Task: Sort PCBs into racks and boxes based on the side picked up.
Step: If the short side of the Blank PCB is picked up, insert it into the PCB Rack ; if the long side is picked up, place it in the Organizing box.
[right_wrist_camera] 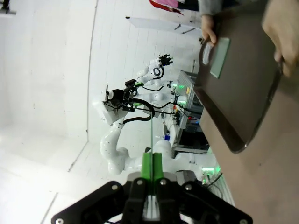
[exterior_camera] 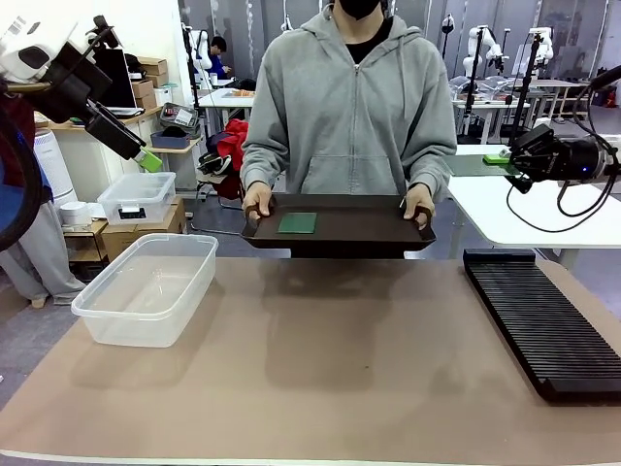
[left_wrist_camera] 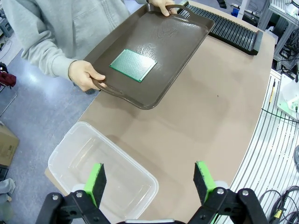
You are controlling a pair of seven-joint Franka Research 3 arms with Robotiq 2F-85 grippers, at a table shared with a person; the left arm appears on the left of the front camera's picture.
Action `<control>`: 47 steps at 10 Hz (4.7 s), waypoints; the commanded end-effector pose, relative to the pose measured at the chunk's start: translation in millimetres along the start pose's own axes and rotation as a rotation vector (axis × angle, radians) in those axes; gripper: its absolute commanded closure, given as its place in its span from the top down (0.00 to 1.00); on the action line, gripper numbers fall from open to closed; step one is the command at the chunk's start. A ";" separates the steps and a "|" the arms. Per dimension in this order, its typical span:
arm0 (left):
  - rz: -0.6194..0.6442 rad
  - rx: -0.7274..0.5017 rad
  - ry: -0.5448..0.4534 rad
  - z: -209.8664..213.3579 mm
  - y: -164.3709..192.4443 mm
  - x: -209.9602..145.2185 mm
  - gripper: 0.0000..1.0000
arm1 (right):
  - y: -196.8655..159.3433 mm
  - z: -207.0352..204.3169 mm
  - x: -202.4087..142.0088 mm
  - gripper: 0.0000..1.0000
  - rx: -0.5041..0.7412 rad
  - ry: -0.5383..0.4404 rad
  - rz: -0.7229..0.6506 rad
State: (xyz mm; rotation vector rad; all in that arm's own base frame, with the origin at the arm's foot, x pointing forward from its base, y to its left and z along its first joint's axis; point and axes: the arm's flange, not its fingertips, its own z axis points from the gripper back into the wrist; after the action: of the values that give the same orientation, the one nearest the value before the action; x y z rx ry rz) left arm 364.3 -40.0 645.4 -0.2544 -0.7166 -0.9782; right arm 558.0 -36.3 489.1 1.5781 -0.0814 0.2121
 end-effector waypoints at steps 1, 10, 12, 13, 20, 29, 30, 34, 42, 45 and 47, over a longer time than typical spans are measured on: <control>0.000 -0.004 -0.002 -0.4 0.3 -1.0 1.00 | 10.5 7.3 -9.2 0.02 -0.036 -0.020 0.212; 0.000 -0.004 -0.002 -0.4 0.3 -1.0 1.00 | 18.9 96.7 -15.7 0.02 -0.439 -0.046 0.874; 0.000 -0.004 -0.002 -0.4 0.3 -1.0 1.00 | 24.2 94.3 -17.7 0.02 -0.393 -0.049 0.878; 0.000 -0.004 -0.002 -0.4 0.3 -1.0 1.00 | 24.2 94.3 -17.7 0.02 -0.393 -0.049 0.878; 0.000 -0.004 -0.002 -0.4 0.3 -1.0 1.00 | 0.7 129.3 9.7 0.02 -0.140 0.121 1.144; 0.000 -0.004 -0.002 -0.4 0.3 -1.0 1.00 | -68.6 178.5 32.3 0.02 -0.346 0.316 1.349; 0.000 -0.004 -0.002 -0.4 0.3 -1.0 1.00 | -55.2 181.8 30.4 0.02 -0.292 0.257 1.353; 0.000 -0.004 -0.002 -0.4 0.3 -1.0 1.00 | -55.2 181.8 30.4 0.02 -0.292 0.257 1.353; 0.000 -0.004 -0.002 -0.4 0.3 -1.0 1.00 | -70.7 187.2 31.5 0.02 -0.283 0.341 1.394; 0.000 -0.004 -0.002 -0.4 0.3 -1.0 1.00 | -81.9 187.7 30.8 0.02 -0.217 0.417 1.434; 0.000 -0.004 -0.002 -0.4 0.3 -1.0 1.00 | -95.8 176.3 24.6 0.02 -0.184 0.446 1.473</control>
State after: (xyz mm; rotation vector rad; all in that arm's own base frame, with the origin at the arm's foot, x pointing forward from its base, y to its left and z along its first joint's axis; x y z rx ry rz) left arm 364.3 -40.1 645.9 -0.2529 -0.7172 -0.9781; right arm 616.6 -209.5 403.7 0.9541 -0.8886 1.5676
